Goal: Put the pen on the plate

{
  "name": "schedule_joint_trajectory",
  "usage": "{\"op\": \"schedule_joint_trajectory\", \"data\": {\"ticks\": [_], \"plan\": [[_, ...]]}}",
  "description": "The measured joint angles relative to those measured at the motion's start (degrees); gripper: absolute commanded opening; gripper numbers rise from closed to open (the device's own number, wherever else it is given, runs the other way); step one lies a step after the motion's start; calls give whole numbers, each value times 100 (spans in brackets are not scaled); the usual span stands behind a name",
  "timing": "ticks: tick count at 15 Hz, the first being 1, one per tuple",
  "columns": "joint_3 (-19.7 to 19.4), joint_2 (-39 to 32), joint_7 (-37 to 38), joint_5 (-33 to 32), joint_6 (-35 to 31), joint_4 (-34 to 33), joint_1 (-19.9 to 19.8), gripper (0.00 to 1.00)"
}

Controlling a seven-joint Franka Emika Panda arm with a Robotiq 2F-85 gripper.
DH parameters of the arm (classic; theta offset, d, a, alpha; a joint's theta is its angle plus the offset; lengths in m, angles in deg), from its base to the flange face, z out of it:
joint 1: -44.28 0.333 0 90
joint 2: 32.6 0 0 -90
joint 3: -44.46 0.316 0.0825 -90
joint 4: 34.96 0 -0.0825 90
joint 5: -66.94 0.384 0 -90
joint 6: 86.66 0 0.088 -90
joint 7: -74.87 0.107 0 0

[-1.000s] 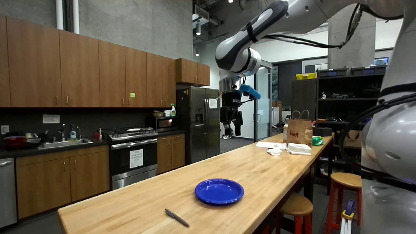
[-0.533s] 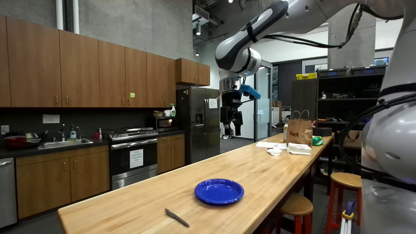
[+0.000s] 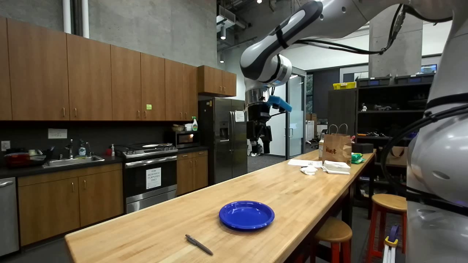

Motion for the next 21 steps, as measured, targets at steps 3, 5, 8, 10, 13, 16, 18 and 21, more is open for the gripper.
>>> {"op": "schedule_joint_trajectory", "data": {"ticks": [3, 5, 8, 10, 13, 16, 18, 21], "plan": [[180, -85, 3, 0, -7, 16, 1, 100], [313, -132, 3, -1, -16, 52, 9, 100], [516, -157, 12, -1, -67, 180, 40, 100], [670, -157, 85, 6, -189, 316, 101, 100], [943, -178, 375, 183, -538, 555, 291, 100], [1222, -259, 676, 477, -974, 742, 524, 100], [1341, -361, 786, 655, -1289, 818, 640, 100], [1411, -546, 825, 852, -1679, 898, 680, 100]]}}
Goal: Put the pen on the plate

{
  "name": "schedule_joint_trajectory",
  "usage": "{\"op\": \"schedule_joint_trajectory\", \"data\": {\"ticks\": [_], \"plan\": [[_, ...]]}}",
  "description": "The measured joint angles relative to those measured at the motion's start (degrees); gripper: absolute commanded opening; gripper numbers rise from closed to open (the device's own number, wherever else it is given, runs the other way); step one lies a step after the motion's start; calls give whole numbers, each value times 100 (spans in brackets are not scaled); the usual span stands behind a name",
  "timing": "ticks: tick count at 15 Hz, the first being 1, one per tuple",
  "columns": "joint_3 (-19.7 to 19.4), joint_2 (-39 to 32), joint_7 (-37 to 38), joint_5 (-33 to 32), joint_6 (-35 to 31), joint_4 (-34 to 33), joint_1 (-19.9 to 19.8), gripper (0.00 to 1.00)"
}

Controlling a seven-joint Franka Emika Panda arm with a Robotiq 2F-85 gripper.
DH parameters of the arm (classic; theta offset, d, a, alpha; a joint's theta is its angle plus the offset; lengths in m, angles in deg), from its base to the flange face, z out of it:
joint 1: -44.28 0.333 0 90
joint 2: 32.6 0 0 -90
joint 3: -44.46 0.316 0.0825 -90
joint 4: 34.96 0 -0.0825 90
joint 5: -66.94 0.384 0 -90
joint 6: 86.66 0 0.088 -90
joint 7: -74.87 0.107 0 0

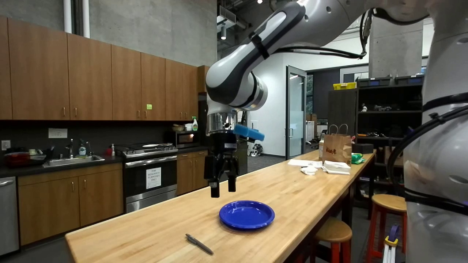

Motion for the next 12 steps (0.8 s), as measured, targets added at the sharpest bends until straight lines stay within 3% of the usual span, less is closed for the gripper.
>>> {"op": "schedule_joint_trajectory", "data": {"ticks": [12], "plan": [[211, -464, 361, 56, -660, 81, 40, 100]]}}
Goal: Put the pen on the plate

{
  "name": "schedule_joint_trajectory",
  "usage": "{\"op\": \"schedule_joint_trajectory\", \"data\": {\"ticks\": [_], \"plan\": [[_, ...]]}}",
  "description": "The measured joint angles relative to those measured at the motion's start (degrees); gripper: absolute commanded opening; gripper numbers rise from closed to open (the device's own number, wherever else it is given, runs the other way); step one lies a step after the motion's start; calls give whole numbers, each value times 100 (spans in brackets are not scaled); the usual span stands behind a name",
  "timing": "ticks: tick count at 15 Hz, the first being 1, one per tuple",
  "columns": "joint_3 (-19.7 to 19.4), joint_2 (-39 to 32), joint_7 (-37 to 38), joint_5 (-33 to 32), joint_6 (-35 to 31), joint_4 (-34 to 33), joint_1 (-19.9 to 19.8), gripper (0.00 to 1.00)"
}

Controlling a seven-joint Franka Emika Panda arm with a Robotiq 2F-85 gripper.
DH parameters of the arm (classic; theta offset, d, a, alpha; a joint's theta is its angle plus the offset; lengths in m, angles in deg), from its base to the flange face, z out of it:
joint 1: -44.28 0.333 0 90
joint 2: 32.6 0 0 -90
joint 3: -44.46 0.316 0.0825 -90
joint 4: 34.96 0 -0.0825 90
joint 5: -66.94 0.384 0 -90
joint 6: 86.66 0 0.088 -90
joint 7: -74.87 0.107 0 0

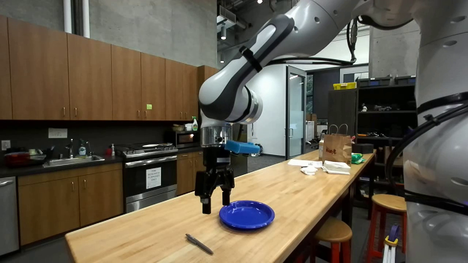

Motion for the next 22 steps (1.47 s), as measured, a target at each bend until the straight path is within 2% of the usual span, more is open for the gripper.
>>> {"op": "schedule_joint_trajectory", "data": {"ticks": [10, 22], "plan": [[28, -268, 65, -3, -435, -6, -27, 100], [-36, -596, 656, -380, -666, -85, -104, 100]]}}
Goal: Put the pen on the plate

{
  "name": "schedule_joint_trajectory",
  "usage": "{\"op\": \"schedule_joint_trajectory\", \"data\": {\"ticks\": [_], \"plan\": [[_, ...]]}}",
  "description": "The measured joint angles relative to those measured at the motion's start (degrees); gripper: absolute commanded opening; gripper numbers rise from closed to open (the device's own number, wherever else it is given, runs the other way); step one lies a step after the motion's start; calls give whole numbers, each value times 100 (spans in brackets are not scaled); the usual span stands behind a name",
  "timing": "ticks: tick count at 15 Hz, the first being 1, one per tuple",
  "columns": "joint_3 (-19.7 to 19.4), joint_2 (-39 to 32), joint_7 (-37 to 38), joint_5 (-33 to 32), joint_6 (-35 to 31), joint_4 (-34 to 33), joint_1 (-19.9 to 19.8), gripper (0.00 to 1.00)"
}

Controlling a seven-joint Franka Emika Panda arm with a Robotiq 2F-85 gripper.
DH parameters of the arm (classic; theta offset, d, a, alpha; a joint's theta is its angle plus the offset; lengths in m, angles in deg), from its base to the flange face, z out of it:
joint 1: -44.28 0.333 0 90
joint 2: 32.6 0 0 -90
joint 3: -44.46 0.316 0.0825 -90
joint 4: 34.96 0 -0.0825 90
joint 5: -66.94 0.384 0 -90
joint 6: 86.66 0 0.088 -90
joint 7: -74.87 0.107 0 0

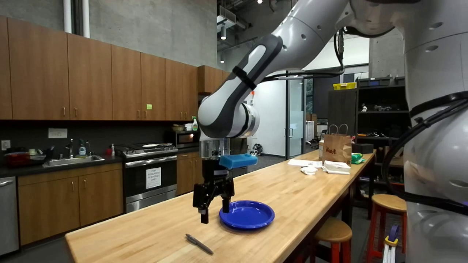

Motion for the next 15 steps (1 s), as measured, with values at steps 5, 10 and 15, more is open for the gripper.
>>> {"op": "schedule_joint_trajectory", "data": {"ticks": [5, 10, 15], "plan": [[1, -237, 73, -72, -8, -116, -2, 100], [2, -493, 73, -72, -7, -224, -2, 100], [2, -679, 73, -72, -8, -259, -2, 100]]}}
